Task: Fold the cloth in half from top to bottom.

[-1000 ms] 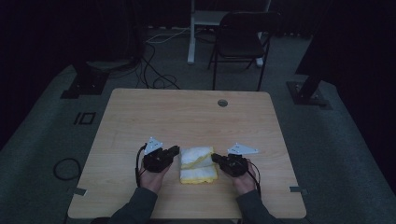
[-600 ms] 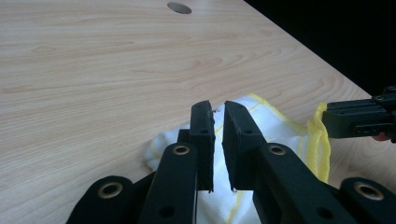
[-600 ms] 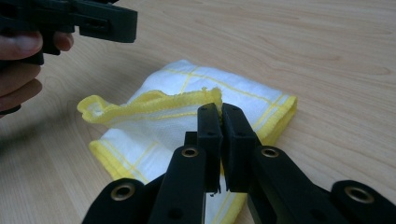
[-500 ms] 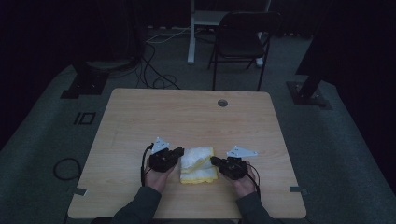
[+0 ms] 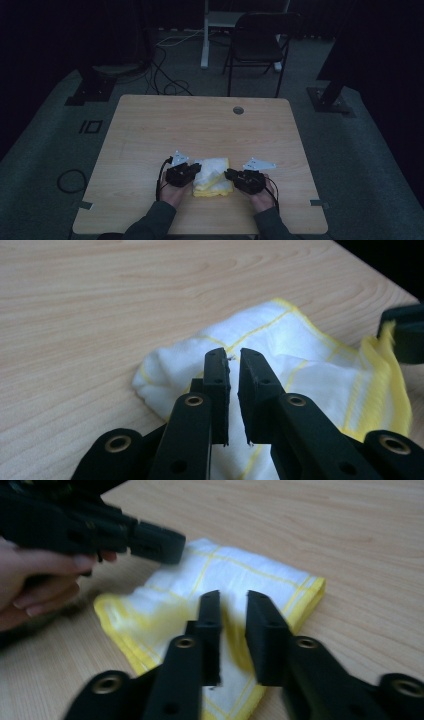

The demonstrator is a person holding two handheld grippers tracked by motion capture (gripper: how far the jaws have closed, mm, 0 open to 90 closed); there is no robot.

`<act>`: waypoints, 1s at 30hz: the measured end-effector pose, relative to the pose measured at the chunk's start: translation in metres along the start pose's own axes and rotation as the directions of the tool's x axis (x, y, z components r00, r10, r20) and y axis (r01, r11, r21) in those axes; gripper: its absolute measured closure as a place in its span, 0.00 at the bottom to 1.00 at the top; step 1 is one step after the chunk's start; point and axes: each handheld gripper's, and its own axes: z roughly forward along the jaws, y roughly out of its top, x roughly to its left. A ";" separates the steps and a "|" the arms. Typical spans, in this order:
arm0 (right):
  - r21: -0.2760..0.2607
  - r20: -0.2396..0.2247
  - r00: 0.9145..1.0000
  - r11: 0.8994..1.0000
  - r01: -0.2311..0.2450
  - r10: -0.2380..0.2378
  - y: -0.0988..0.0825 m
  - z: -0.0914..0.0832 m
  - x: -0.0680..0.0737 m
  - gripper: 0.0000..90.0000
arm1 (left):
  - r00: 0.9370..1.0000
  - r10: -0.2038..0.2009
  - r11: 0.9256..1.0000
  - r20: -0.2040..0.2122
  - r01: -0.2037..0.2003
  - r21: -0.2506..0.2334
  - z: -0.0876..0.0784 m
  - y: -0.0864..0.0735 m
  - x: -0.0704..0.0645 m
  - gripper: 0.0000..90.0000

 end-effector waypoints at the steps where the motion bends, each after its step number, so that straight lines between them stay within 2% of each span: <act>1: -0.008 0.001 1.000 1.000 -0.004 0.004 0.000 -0.001 -0.001 0.82 | 1.000 0.002 1.000 -0.004 -0.002 0.005 0.001 -0.001 0.000 0.92; 7: -0.035 0.021 1.000 0.999 -0.018 0.018 0.002 -0.008 -0.008 0.78 | 1.000 0.013 1.000 -0.012 -0.012 0.025 0.003 -0.004 0.000 0.92; 12: -0.026 0.052 0.998 0.999 -0.023 0.025 0.000 -0.009 -0.014 0.77 | 0.999 0.028 0.999 -0.023 -0.027 0.035 0.003 -0.008 0.001 0.92; 14: -0.023 0.061 0.998 0.999 -0.023 0.024 0.000 -0.008 -0.016 0.76 | 0.999 0.026 0.999 -0.023 -0.025 0.034 0.002 -0.009 0.001 0.92; 16: -0.011 0.089 0.996 1.000 -0.021 0.021 -0.002 -0.007 -0.020 0.75 | 0.999 0.022 0.999 -0.026 -0.021 0.028 -0.001 -0.012 0.003 0.91; 20: 0.008 0.124 0.992 1.000 -0.024 0.023 -0.006 -0.006 -0.025 0.71 | 0.999 0.034 0.999 -0.032 -0.033 0.006 -0.009 -0.014 0.006 0.89; 25: 0.016 0.156 0.987 0.999 -0.037 0.034 -0.009 -0.005 -0.032 0.68 | 0.997 0.040 0.999 -0.065 -0.041 -0.010 -0.021 -0.020 0.015 0.87; 30: 0.037 0.183 0.982 0.998 -0.052 0.044 -0.015 -0.003 -0.039 0.67 | 0.992 0.036 0.999 -0.121 -0.038 -0.017 -0.023 -0.023 0.026 0.85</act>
